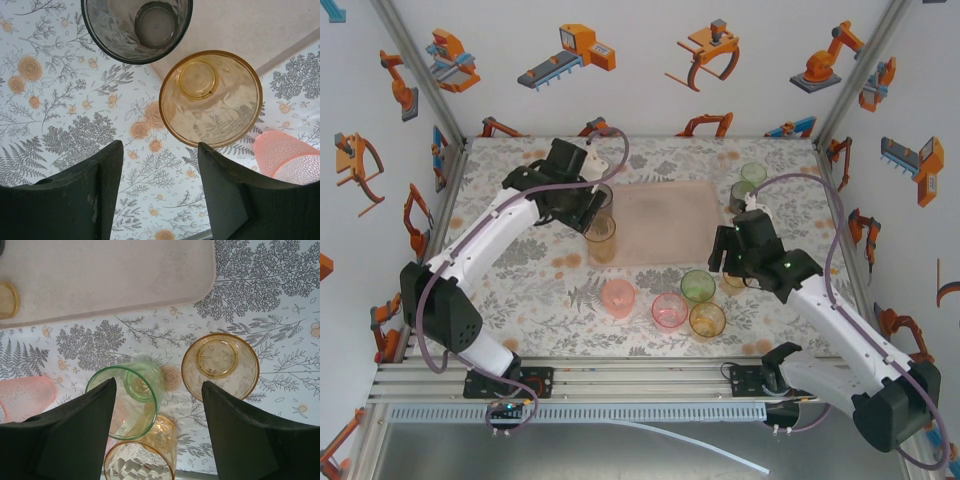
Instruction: Place the glasses into the tray
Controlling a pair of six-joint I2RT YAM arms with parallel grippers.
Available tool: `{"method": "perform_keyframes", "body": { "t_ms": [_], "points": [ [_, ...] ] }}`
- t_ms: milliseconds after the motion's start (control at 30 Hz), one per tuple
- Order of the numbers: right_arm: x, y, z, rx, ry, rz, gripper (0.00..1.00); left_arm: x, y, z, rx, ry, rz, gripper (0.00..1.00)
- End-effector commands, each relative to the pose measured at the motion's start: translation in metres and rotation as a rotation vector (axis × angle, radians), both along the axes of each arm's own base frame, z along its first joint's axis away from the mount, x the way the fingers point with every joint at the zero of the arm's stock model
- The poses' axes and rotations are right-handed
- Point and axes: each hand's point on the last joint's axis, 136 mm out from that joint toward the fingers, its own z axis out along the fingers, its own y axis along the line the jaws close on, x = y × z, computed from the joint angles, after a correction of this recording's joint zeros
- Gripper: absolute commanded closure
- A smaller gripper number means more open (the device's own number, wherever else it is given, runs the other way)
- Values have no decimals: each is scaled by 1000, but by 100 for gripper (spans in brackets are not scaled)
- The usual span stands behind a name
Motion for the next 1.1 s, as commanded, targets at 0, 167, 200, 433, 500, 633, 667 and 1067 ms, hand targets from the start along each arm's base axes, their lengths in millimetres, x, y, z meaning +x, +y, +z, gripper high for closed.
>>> {"method": "perform_keyframes", "body": {
  "t_ms": [0, 167, 200, 433, 500, 633, 667, 1067],
  "points": [
    [8, -3, 16, -25, -31, -8, 36, -10, 5, 24, -9, -27, -15, 39],
    [10, -6, 18, -41, -16, -29, 36, -16, 9, 40, -18, -58, -23, 36],
    [10, -7, 19, -47, -14, -32, 36, -18, 10, 43, -17, -67, -28, 34],
    [7, -13, 35, -69, 0, -41, 38, -26, 30, 72, -34, -164, -5, 15],
    [4, -10, 39, -62, 9, -21, 39, -29, 37, 80, -53, -181, 10, 11],
    [-1, -15, 48, -90, 12, -12, 41, -27, 51, 90, -116, -187, 57, 5],
    [-1, -18, 52, -102, 6, -13, 42, -26, 55, 92, -135, -186, 70, 5],
    [10, -2, 64, -82, 22, 39, 43, -28, 73, 98, -198, -191, 123, 3]
  ]
}}
